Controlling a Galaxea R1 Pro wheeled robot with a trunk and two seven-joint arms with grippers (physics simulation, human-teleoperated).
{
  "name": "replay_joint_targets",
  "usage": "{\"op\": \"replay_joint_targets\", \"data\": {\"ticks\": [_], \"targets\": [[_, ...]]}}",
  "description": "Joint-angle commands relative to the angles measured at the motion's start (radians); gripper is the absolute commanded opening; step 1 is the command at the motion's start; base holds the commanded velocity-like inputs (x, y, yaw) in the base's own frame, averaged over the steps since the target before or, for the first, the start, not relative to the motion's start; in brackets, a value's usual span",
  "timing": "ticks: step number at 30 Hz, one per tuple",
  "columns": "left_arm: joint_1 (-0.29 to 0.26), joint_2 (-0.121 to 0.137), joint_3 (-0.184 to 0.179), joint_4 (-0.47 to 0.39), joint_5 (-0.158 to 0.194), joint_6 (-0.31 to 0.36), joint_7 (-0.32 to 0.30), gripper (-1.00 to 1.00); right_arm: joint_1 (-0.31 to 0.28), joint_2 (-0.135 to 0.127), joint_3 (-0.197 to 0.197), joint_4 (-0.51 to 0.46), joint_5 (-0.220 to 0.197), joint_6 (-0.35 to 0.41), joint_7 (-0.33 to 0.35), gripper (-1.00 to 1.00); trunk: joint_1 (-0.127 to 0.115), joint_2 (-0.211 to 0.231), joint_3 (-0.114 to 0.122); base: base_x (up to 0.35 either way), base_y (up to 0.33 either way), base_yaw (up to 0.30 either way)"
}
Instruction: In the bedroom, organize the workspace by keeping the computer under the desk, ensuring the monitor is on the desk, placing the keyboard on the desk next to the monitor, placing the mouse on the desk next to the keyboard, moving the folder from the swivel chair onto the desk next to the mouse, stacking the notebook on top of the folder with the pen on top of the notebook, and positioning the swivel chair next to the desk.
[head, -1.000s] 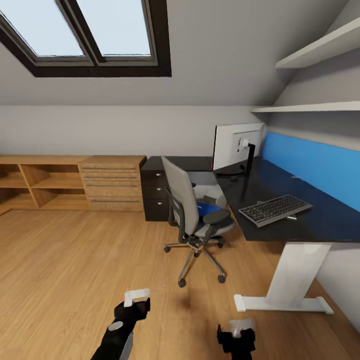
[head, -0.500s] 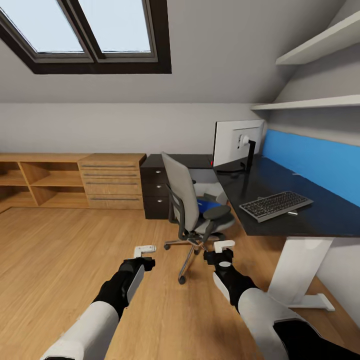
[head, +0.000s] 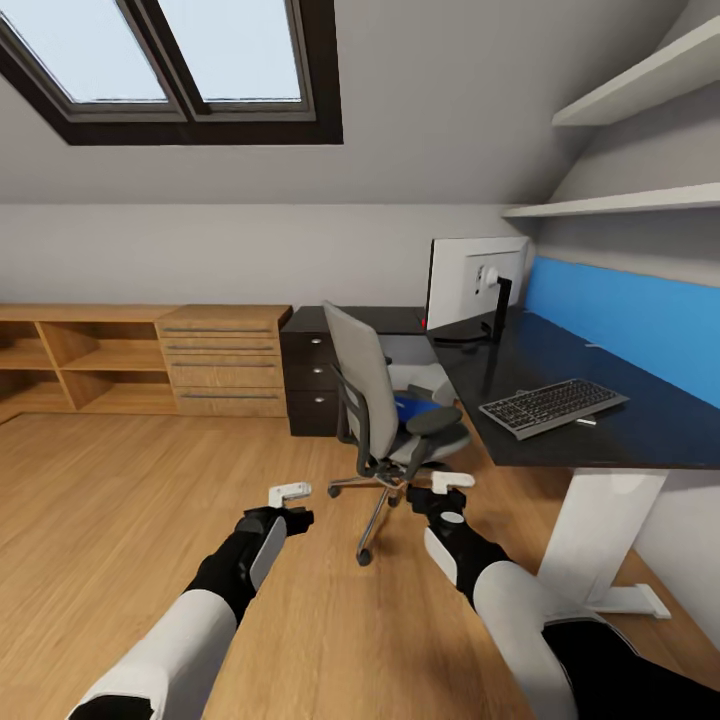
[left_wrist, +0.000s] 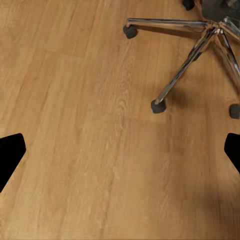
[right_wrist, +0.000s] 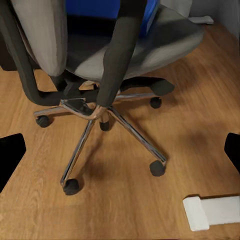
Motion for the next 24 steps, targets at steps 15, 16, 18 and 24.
{"op": "replay_joint_targets", "data": {"ticks": [15, 16, 18, 24], "targets": [[0.206, 0.002, 0.000, -0.576, 0.015, 0.169, 0.007, 1.00, 0.005, 0.007, 0.007, -0.098, -0.040, 0.156, -0.010, 1.00, 0.000, 0.000, -0.001, 0.000, 0.000, 0.000], [0.217, 0.001, 0.000, -0.606, 0.015, 0.198, 0.007, 1.00, 0.009, 0.007, 0.007, -0.118, -0.040, 0.170, -0.012, 1.00, 0.000, 0.000, -0.001, 0.000, 0.000, 0.000], [0.228, 0.002, 0.011, -0.617, 0.026, 0.209, -0.005, 1.00, 0.021, -0.004, -0.004, -0.117, -0.051, 0.158, -0.023, 1.00, 0.000, 0.000, -0.001, 0.000, 0.000, 0.000], [0.261, -0.005, 0.022, -0.627, 0.009, 0.194, 0.003, 1.00, 0.034, 0.007, -0.004, -0.091, -0.075, 0.147, -0.010, 1.00, 0.000, 0.000, -0.001, 0.000, 0.000, 0.000]]}}
